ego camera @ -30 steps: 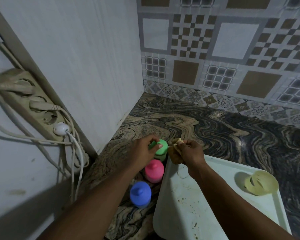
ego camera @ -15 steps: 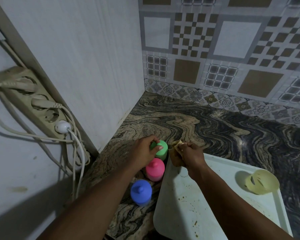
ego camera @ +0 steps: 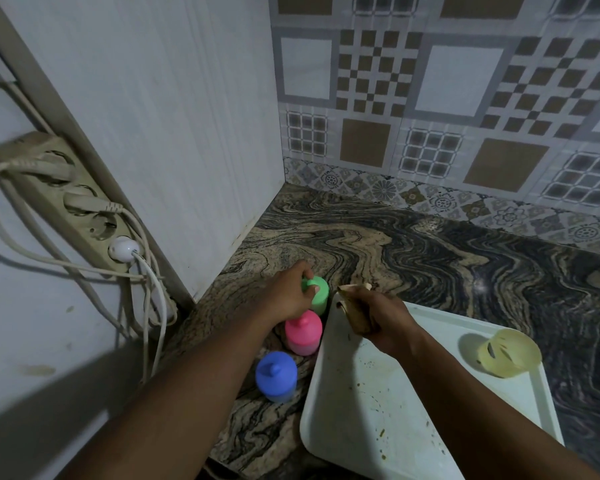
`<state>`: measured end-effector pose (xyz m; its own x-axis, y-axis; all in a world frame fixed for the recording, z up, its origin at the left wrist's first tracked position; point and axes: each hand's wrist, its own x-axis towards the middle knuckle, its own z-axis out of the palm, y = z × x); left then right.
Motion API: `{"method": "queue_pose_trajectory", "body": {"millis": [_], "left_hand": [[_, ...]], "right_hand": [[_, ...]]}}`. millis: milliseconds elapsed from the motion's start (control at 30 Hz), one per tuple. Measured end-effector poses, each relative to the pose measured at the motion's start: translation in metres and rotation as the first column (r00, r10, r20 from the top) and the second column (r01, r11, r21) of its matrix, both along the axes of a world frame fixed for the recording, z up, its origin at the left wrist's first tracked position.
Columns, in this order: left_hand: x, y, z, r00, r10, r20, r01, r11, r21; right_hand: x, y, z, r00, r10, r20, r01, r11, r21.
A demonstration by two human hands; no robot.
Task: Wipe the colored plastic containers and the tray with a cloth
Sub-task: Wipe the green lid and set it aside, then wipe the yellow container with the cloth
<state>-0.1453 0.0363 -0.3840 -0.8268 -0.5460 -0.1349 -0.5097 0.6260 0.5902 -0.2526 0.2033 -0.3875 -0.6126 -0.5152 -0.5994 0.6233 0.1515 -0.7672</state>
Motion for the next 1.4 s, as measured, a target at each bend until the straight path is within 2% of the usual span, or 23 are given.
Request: {"method": "queue_pose_trajectory", "body": {"millis": [167,267,433,567,633,733,833,900,933,1000,1067,1100,1167,1267,1300,1333,1400], "left_hand": [[-0.007,0.005,0.007,0.999,-0.032,0.037,0.033,0.999,-0.015],[-0.018,0.018,0.016,0.998,-0.059,-0.016,0.058,0.997,-0.044],[-0.047,0.067,0.04,0.986,-0.141,-0.094,0.129,0.984,-0.124],[-0.07,0.124,0.049,0.956,-0.191,-0.221,0.162,0.976,-0.144],[-0.082,0.16,0.046,0.941,-0.254,-0.224,0.223,0.963,-0.152],[-0.098,0.207,0.035,0.891,-0.423,-0.167,0.386,0.897,-0.214],[-0.111,0.248,0.022,0.831,-0.555,-0.022,0.528,0.802,-0.281],[-0.119,0.269,0.013,0.811,-0.574,0.113,0.571,0.737,-0.362],[-0.123,0.275,0.009,0.814,-0.557,0.167,0.573,0.718,-0.395],[-0.127,0.285,0.002,0.839,-0.502,0.21,0.542,0.732,-0.413],[-0.128,0.287,-0.004,0.878,-0.447,0.173,0.479,0.808,-0.343],[-0.127,0.287,-0.005,0.904,-0.412,0.117,0.428,0.862,-0.27],[-0.123,0.285,-0.004,0.942,-0.334,-0.03,0.331,0.94,-0.083],[-0.115,0.286,0.015,0.944,-0.257,-0.206,0.296,0.936,0.19],[-0.11,0.285,0.024,0.939,-0.249,-0.237,0.308,0.916,0.256],[-0.105,0.284,0.032,0.93,-0.246,-0.274,0.326,0.896,0.301],[-0.094,0.279,0.045,0.911,-0.24,-0.336,0.361,0.857,0.367]], "right_hand": [[-0.007,0.018,0.006,1.0,0.017,0.023,-0.016,0.999,-0.05],[-0.014,0.036,0.016,1.0,0.006,0.02,-0.004,0.997,-0.074],[-0.027,0.077,0.04,0.995,0.094,-0.021,-0.096,0.983,-0.155],[-0.053,0.13,0.047,0.997,-0.065,-0.039,0.058,0.986,-0.159],[-0.071,0.168,0.05,0.975,-0.217,-0.041,0.209,0.966,-0.15],[-0.089,0.218,0.055,0.916,-0.399,-0.054,0.388,0.91,-0.148],[-0.096,0.253,0.057,0.916,-0.398,-0.058,0.379,0.903,-0.203],[-0.095,0.263,0.051,0.906,-0.417,-0.07,0.4,0.899,-0.176],[-0.095,0.266,0.047,0.896,-0.434,-0.093,0.424,0.899,-0.114],[-0.095,0.272,0.033,0.896,-0.407,-0.178,0.416,0.909,0.015],[-0.093,0.274,0.019,0.889,-0.325,-0.323,0.368,0.926,0.083],[-0.091,0.275,0.01,0.852,-0.28,-0.442,0.367,0.922,0.122],[-0.073,0.275,0.006,0.722,-0.101,-0.684,0.345,0.91,0.23],[-0.043,0.266,0.006,0.562,0.179,-0.807,0.129,0.945,0.299],[-0.039,0.262,0.008,0.556,0.198,-0.807,0.069,0.957,0.282],[-0.04,0.258,0.01,0.591,0.184,-0.786,0.045,0.965,0.26],[-0.05,0.253,0.019,0.748,0.056,-0.662,0.034,0.992,0.123]]}}
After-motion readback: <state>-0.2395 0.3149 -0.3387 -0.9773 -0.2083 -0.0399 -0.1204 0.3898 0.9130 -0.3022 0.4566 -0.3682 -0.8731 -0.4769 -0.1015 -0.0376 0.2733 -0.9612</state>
